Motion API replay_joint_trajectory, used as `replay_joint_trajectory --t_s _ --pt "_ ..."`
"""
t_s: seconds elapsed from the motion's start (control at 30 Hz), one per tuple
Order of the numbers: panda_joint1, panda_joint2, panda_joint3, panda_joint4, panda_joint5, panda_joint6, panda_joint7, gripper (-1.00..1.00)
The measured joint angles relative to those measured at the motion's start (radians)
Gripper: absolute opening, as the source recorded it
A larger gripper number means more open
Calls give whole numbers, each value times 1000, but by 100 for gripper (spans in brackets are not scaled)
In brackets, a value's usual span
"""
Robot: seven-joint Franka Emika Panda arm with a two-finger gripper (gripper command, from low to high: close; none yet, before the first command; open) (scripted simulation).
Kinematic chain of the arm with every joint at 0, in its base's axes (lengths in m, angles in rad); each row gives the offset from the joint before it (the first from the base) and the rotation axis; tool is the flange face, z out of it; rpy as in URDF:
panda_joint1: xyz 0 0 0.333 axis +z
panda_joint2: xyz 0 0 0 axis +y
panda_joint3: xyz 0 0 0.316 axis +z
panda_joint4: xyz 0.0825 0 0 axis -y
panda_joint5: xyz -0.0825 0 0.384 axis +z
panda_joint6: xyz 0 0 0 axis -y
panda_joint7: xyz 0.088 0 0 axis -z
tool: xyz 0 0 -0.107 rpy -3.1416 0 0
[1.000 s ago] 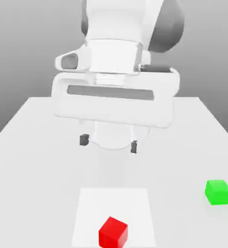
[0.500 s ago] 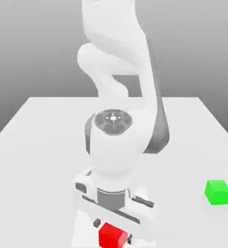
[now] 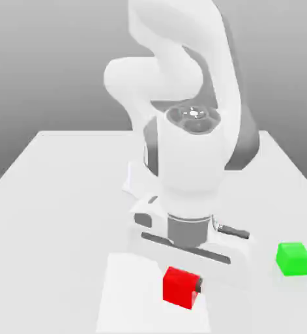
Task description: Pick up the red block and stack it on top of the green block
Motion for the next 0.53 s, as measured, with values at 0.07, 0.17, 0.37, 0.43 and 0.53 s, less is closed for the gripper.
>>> replay_joint_trajectory --t_s 0.07,0.17,0.37,0.43,0.53 --pt "57 -29 59 -21 0 -9 21 -100" --pt "161 -72 148 -52 3 -22 51 -100" --pt "289 -7 168 -77 -96 58 154 -100" --pt "319 62 125 -72 -164 116 204 100" --pt "319 62 125 -72 -164 117 204 100"
